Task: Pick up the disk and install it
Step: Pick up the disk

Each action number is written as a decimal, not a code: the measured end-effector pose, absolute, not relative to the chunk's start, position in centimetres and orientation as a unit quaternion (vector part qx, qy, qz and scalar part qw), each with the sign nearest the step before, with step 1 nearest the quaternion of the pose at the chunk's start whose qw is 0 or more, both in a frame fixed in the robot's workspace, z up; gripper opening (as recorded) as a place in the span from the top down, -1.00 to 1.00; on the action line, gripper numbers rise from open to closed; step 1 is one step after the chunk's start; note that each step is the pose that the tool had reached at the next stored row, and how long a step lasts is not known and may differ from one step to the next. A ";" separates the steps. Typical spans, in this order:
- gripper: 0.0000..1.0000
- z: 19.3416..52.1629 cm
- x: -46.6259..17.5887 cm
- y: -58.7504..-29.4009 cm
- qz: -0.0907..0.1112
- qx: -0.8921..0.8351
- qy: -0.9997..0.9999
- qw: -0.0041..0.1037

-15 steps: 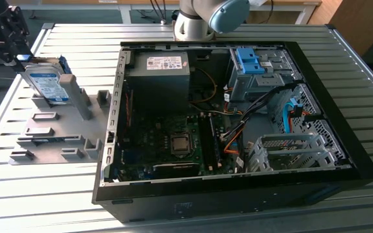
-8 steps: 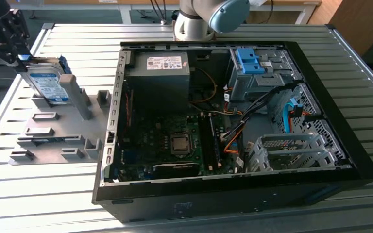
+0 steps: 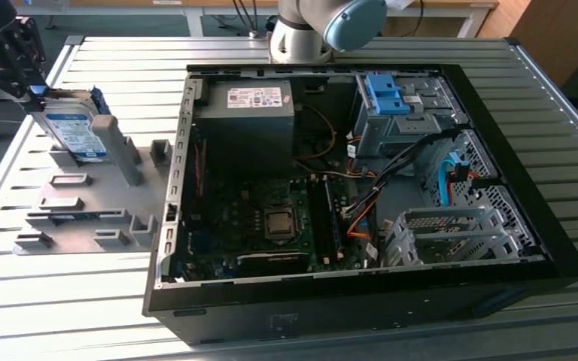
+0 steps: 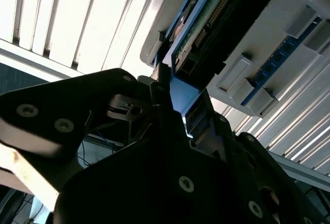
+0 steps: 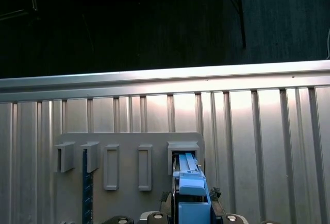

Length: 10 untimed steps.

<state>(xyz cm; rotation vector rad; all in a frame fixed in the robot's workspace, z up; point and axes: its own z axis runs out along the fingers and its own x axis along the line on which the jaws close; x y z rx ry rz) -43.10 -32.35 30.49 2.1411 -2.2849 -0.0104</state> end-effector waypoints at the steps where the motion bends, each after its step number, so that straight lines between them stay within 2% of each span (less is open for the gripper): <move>1: 0.27 30.5 -43.1 -32.4 -0.003 0.684 -0.730 0.005; 8: 0.25 30.4 -43.1 -32.3 -0.003 0.684 -0.730 0.005; 9: 0.12 30.4 -43.1 -32.3 -0.003 0.684 -0.730 0.005; 10: 0.12 30.3 -43.1 -32.4 -0.003 0.684 -0.730 0.005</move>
